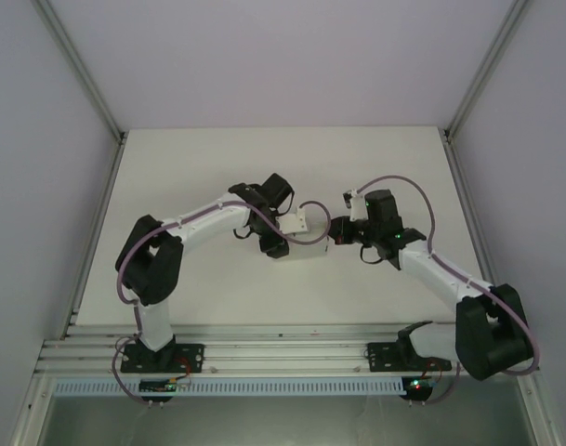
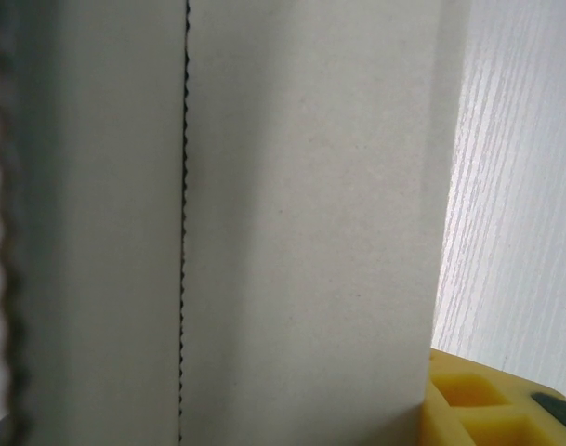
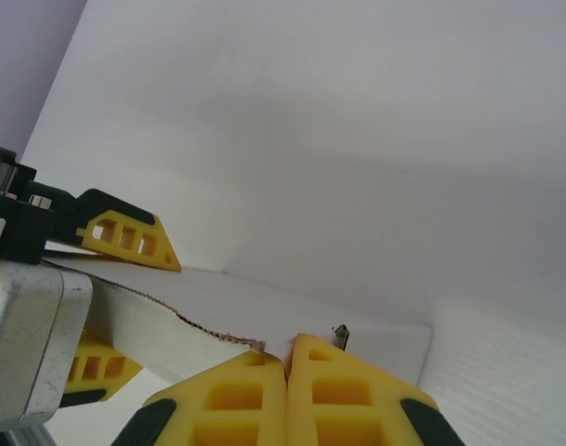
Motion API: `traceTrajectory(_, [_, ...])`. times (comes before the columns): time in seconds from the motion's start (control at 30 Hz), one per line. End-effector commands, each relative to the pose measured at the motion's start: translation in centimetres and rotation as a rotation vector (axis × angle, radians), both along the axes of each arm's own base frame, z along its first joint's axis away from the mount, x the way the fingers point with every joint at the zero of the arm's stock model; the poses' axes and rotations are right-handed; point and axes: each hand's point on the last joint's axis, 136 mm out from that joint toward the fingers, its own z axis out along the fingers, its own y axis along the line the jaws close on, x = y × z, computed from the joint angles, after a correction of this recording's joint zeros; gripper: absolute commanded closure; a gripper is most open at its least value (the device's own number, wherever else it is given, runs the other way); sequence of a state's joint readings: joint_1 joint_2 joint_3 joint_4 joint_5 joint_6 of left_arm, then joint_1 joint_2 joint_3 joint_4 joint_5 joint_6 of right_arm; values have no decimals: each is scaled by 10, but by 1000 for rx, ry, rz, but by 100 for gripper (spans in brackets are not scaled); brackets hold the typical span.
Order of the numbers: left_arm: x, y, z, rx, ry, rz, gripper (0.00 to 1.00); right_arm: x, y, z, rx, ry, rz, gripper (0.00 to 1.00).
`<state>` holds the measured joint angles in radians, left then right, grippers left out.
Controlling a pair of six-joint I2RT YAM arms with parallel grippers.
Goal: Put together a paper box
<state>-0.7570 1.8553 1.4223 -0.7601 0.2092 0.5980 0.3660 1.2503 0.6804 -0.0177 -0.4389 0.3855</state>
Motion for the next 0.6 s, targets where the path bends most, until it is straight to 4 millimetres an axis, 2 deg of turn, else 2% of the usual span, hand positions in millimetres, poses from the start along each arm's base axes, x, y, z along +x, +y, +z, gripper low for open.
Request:
traceTrajectory(0.0, [8, -9, -12, -4, 5, 23, 54, -36, 15, -33, 16, 151, 60, 100])
traceTrajectory(0.17, [10, -10, -11, -7, -2, 30, 53, -44, 4, -47, -108, 129, 42, 100])
traceTrajectory(0.4, [12, -11, -6, -18, -18, 37, 52, -50, -5, -51, -195, 43, 20, 100])
traceTrajectory(0.57, [15, -15, 1, -39, -37, 44, 47, -50, -6, -51, -221, 24, 6, 100])
